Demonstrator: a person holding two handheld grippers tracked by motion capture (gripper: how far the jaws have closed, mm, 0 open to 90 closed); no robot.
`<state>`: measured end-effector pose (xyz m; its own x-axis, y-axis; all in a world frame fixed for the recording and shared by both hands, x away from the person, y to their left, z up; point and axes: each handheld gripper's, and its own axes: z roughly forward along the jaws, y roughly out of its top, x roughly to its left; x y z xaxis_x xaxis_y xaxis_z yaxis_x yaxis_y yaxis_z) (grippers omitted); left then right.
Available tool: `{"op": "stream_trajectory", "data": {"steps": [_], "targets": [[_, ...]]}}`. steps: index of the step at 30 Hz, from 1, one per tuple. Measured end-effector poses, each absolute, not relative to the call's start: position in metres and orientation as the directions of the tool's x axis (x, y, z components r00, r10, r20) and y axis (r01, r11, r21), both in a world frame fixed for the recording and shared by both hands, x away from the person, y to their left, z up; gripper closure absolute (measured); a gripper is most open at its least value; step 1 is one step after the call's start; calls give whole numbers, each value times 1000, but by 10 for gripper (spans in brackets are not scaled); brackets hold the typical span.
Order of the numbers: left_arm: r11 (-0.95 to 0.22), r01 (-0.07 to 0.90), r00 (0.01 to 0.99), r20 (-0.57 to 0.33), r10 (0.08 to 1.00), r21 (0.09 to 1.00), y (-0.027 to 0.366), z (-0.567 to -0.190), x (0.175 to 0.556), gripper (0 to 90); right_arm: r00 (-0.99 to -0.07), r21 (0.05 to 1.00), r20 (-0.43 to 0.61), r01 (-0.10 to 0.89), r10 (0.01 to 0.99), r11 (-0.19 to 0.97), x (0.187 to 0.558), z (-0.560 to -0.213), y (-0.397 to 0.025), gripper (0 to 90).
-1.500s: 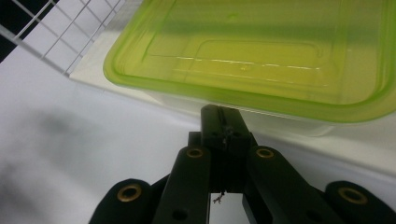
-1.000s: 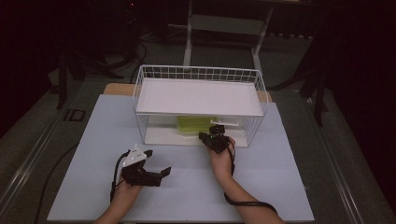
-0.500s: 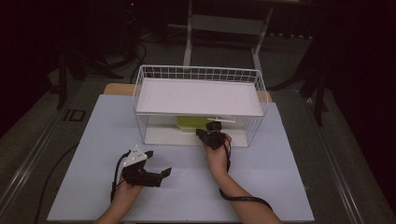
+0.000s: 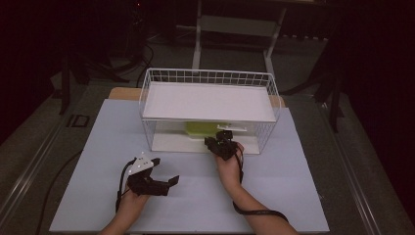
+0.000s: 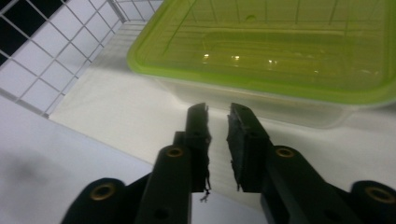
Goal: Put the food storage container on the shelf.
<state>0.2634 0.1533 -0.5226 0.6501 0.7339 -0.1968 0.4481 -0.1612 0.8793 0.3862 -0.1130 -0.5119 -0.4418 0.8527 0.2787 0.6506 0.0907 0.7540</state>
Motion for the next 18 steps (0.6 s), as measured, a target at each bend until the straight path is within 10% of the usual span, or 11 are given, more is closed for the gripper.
{"op": "stream_trajectory", "data": {"steps": [6,18], "targets": [[-158,444,650,-196,734,882,153,-521,264,15,-483,766,266,632,834,122,369,-510,-120,669],[-157,444,662,-205,721,882,149,-518,263,14,-571,790,297,598,765,140,349,-502,-134,151]]}}
